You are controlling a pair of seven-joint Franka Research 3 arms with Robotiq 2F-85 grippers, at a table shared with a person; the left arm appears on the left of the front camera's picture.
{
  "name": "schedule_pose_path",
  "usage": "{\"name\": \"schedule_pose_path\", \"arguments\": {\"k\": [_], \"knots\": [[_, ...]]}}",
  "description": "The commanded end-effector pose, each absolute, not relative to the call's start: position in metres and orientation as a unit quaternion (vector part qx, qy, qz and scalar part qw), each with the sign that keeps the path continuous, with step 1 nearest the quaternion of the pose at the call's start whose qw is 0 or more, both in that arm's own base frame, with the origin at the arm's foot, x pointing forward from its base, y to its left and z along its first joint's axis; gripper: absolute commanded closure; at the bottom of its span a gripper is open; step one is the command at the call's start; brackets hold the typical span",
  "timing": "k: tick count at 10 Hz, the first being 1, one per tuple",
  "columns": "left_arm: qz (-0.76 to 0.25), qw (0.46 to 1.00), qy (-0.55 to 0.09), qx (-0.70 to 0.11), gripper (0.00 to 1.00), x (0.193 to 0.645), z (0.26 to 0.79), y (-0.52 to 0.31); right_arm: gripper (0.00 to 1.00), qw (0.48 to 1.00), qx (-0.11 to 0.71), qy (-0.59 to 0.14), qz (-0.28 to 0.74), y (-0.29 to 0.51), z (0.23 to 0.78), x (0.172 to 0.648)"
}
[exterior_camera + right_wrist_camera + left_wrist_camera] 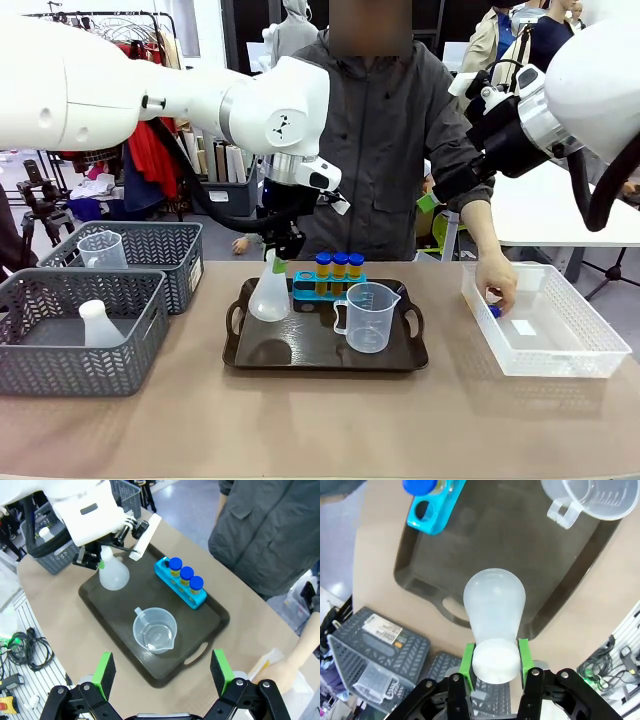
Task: Prepare the laboratory tools.
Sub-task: Pick up one Small flask and place it on the Handle tray.
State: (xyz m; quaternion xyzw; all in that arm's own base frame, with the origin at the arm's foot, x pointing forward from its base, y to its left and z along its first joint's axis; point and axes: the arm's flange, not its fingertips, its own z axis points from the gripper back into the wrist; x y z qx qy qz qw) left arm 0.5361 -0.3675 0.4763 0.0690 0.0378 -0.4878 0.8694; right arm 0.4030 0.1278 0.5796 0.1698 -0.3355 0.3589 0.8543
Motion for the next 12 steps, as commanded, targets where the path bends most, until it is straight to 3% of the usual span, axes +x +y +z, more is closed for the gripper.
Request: {"name": "schedule_pose_path", "arguments": {"k": [1,10,11,12], "knots": [[-0.493,0.870,0.019,0.027,1.00,0.534,0.463,-0.359,0.00,0.854,0.176,-0.336,0.357,0.128,0.581,0.403],[-0.501,0.865,0.015,-0.004,1.00,0.542,0.431,-0.362,0.00,0.854,0.176,-0.336,0.357,0.128,0.581,0.403],[-0.500,0.866,0.019,-0.006,0.94,0.543,0.431,-0.362,0.00,0.854,0.176,-0.336,0.357,0.128,0.581,0.403],[-0.500,0.866,0.022,-0.005,0.75,0.543,0.431,-0.361,0.00,0.854,0.176,-0.336,0.357,0.128,0.581,0.403]]}}
